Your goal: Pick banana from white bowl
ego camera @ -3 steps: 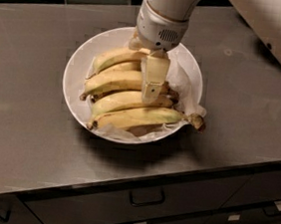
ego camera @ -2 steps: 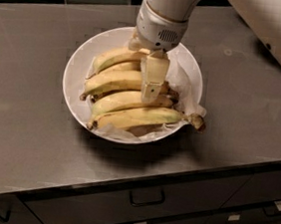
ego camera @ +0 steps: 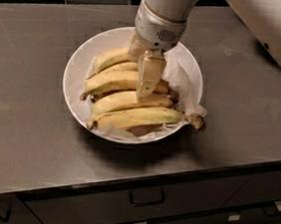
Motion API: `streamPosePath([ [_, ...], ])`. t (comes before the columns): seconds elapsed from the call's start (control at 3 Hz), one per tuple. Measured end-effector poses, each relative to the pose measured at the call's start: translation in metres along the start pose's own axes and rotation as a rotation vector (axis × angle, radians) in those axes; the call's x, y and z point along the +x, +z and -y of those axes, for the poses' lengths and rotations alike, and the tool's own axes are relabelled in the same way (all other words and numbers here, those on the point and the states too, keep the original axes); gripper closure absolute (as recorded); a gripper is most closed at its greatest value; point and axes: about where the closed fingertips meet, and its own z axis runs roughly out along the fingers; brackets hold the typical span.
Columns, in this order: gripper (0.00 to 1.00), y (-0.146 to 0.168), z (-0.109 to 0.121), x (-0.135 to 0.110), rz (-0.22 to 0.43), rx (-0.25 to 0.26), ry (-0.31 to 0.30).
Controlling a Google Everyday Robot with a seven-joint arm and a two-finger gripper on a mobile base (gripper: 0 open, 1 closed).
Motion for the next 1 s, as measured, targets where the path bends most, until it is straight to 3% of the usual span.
streamPosePath([
  [0.67, 0.32, -0.0005, 0.0006, -0.0028, -0.008, -0.004, -0.005],
  [1.0, 0.41, 0.0023, 0.0014, -0.0002, -0.005, -0.013, -0.001],
])
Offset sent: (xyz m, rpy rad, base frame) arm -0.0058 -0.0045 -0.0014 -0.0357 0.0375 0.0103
